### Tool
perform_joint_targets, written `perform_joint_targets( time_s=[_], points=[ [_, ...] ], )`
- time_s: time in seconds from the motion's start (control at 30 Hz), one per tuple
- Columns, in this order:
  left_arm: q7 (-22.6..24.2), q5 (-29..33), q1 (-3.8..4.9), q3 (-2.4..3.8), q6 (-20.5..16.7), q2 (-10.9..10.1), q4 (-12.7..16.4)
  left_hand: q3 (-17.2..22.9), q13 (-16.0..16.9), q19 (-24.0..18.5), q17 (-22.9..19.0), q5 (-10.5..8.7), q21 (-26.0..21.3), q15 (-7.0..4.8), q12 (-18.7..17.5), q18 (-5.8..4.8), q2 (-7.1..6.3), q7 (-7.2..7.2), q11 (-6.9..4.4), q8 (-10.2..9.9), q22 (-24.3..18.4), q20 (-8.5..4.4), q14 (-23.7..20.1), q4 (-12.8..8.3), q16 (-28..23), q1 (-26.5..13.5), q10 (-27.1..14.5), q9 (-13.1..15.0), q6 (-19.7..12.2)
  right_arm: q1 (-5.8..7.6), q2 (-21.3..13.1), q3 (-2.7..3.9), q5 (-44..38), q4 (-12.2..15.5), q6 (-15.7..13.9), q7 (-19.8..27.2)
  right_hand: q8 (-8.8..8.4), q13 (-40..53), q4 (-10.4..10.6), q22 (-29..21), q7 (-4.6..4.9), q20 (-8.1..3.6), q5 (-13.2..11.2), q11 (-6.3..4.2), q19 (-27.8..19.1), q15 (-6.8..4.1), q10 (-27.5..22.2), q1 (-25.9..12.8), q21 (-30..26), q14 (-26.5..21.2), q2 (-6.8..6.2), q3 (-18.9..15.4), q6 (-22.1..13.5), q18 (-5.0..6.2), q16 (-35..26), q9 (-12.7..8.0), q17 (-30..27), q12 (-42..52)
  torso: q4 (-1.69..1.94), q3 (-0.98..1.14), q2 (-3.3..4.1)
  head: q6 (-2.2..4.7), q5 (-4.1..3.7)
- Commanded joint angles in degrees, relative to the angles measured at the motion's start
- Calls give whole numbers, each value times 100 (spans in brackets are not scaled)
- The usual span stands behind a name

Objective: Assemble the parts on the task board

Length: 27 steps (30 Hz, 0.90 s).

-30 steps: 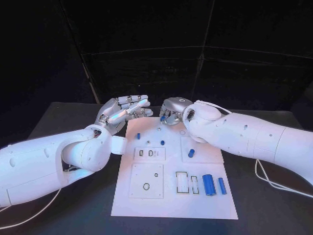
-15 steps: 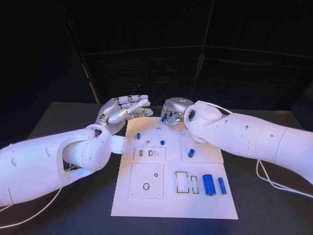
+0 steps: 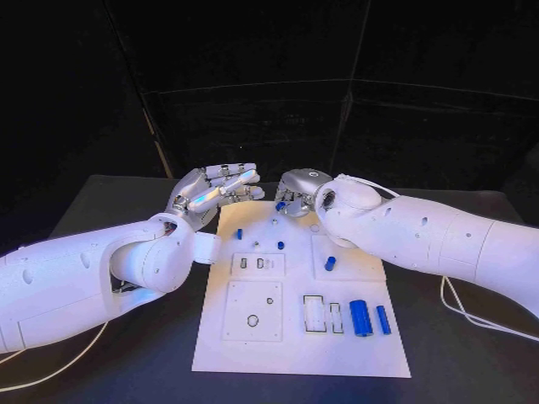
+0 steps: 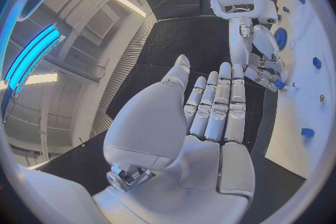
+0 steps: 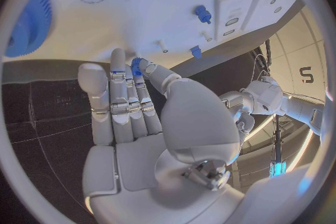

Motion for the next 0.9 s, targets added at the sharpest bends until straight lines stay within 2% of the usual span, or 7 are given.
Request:
perform_joint_targets(
  time_s=[0.03, 0.47, 0.53, 0.57, 0.6, 0.77, 0.9],
  points=[
    [14, -4, 10, 6, 65, 4, 2, 1, -1, 13, -4, 19, -41, 9, -36, 17, 67, 207, 5, -36, -8, 18, 25, -35, -42, -7, -13, -2, -43, 7, -6, -2, 3, 32, -66, 69, 3, -5, 31, 5, 16, 10, -24, 11, 11, -4, -21, -15, 37, 61, -45, 18, -19, -104, -29, 0, 7, -18, -2, -2, 0, -1, 2],
    [12, -4, 10, 6, 65, 6, -7, 1, -1, 13, -4, 18, -41, 9, -36, 17, 67, 206, 5, -36, -8, 18, 26, -36, -42, -7, -12, -2, -42, 6, 17, -2, 7, -6, -15, 46, -10, -8, 41, -2, 31, 13, -48, 22, -4, -1, -53, -18, 39, 64, -97, 22, -60, -102, -33, -6, 16, -31, 1, -2, 0, -11, -6],
    [12, -4, 10, 6, 64, 5, -7, 1, -1, 13, -4, 18, -41, 9, -36, 17, 67, 206, 5, -36, -8, 18, 26, -36, -42, -7, -12, -2, -42, 7, 29, -2, 19, -29, -18, 44, -37, -34, 65, -153, 119, 31, -109, 86, -90, 41, -289, -46, -45, 77, -185, 18, -281, -81, -36, -32, 29, -72, -2, -4, 0, -12, -6],
    [12, -4, 10, 6, 64, 5, -7, 1, -1, 13, -4, 18, -41, 9, -36, 17, 67, 206, 5, -36, -8, 18, 26, -36, -42, -7, -12, -2, -42, 7, 38, -2, 28, -45, -16, 43, -35, -38, 91, -349, 169, 59, -266, 165, -201, 90, -591, -60, -164, 89, -265, -15, -557, -47, -40, -36, 40, -60, -2, -4, -1, -11, -5],
    [11, -4, 10, 6, 64, 5, -7, 1, -1, 13, -4, 18, -41, 9, -36, 17, 67, 206, 5, -36, -8, 18, 26, -36, -42, -7, -12, -2, -42, 7, 45, -2, 34, -55, -13, 41, -38, -37, 105, -455, 184, 83, -338, 183, -258, 93, -718, -53, -228, 93, -302, -49, -685, -33, -44, -34, 45, -60, -2, -3, 1, -11, -3],
    [9, -4, 11, 6, 62, 3, -6, 1, -1, 13, -4, 18, -41, 9, -36, 17, 67, 206, 5, -36, -8, 18, 26, -36, -42, -7, -12, -2, -42, 7, 65, -2, 46, -83, -22, 23, -38, -27, 186, -802, 155, 122, -391, 202, -437, 111, -1183, 31, -453, 103, -380, -270, -1302, 27, -69, -32, 67, -24, 5, 0, 1, -9, -7],
    [10, -4, 11, 6, 58, -3, -3, 1, -1, 13, -4, 18, -41, 9, -36, 17, 67, 206, 5, -36, -8, 18, 26, -36, -42, -7, -12, -2, -42, 7, 53, -2, 55, -76, -74, 17, -44, -20, 227, -847, 149, 123, -380, 198, -452, 113, -1287, 84, -486, 106, -391, -387, -1503, 32, -80, -35, 76, 16, 0, -2, 1, -15, -1]
  ],
)
